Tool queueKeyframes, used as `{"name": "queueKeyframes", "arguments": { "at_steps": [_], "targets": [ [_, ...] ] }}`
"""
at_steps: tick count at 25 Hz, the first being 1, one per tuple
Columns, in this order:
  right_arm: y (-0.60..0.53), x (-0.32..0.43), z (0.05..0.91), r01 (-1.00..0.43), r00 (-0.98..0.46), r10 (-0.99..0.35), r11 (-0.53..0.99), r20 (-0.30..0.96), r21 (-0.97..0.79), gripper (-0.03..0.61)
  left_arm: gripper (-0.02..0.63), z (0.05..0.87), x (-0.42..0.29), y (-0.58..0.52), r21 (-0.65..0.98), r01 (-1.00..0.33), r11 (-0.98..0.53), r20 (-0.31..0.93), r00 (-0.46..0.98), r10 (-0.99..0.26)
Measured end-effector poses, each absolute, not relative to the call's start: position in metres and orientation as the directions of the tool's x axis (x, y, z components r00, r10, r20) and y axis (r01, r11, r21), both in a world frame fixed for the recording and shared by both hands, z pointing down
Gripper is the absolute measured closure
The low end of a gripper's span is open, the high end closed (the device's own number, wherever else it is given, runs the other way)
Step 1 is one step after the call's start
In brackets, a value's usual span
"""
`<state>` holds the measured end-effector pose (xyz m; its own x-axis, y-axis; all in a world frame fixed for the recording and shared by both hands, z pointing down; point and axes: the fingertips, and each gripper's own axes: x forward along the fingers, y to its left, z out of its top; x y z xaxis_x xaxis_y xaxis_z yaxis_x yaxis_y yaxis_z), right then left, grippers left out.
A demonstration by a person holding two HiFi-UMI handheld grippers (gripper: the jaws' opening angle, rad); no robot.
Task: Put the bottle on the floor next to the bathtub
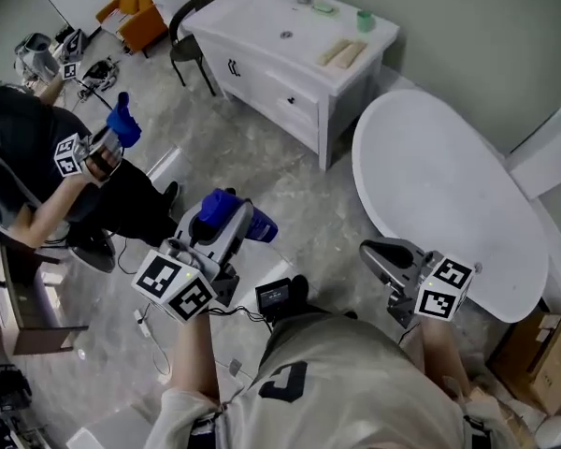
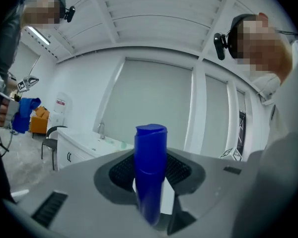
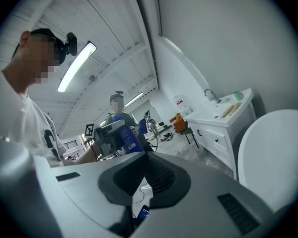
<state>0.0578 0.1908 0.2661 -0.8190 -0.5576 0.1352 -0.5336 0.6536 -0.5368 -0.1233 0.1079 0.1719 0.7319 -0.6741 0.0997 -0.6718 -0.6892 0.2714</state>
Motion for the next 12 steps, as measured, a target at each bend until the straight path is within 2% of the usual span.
{"name": "queueKeyframes", "arguments": {
  "at_steps": [3, 8, 12],
  "targets": [
    [0.152, 0.038, 0.263, -0.525, -0.817, -0.565, 0.644, 0.117, -0.557, 0.549, 0.42, 0.174, -0.148, 0.071, 0.275, -0.673, -0.686, 0.097, 0.73, -0.677],
    [0.13, 0.003, 0.272, -0.579, -0.801, -0.559, 0.63, 0.216, -0.517, 0.549, 0.42, 0.175, -0.17, 0.041, 0.304, -0.634, -0.711, 0.089, 0.762, -0.641],
    [0.116, -0.025, 0.267, -0.576, -0.806, -0.547, 0.637, 0.227, -0.512, 0.549, 0.422, 0.167, -0.179, 0.031, 0.287, -0.613, -0.736, 0.088, 0.782, -0.617]
  ]
}}
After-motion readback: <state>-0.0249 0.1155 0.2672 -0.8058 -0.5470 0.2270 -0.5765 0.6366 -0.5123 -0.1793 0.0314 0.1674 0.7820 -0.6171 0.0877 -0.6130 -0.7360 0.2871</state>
